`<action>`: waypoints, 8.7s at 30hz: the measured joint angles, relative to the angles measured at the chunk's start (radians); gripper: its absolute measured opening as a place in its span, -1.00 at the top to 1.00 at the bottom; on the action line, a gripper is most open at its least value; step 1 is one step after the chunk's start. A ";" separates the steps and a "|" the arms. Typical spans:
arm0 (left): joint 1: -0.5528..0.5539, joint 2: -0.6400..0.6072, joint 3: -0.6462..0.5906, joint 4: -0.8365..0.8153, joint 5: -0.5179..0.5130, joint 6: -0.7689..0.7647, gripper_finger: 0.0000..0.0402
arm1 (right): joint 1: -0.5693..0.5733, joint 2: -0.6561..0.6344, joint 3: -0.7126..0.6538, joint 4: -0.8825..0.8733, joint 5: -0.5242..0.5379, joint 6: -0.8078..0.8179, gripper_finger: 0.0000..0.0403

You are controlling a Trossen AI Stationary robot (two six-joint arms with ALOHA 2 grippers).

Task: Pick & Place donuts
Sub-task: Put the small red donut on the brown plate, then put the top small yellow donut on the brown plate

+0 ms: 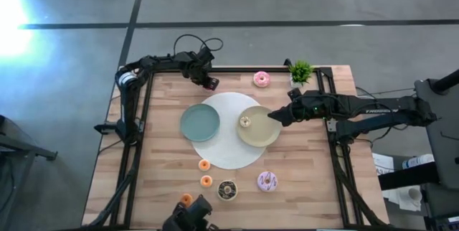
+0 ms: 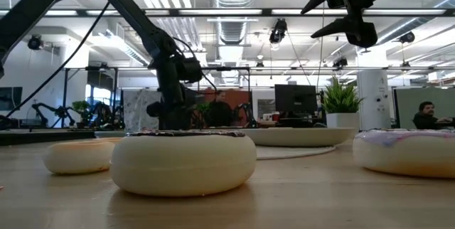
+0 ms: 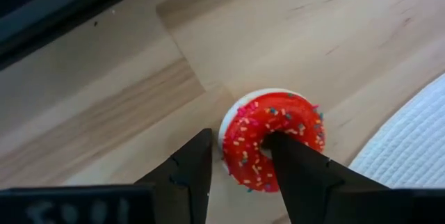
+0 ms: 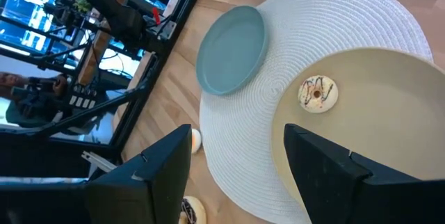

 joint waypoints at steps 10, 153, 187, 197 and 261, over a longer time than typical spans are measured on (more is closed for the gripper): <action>-0.018 0.002 0.003 0.030 0.011 0.015 0.95 | 0.000 0.000 0.000 -0.007 0.001 0.000 -0.10; -1.217 -0.549 -0.536 0.152 -0.216 -0.055 0.29 | 0.147 0.252 -0.039 -0.023 -0.216 -0.304 0.49; -1.034 -0.622 -0.367 0.146 0.072 -0.156 1.00 | 0.172 0.341 0.060 0.362 -0.222 -0.478 0.27; -0.742 -0.679 -0.374 0.565 0.392 -0.289 1.00 | 0.197 0.360 0.234 0.242 -0.178 -0.896 0.25; -0.651 -0.378 -0.116 0.474 0.440 -0.198 0.87 | 0.193 0.551 0.552 -0.276 -0.053 -1.087 0.87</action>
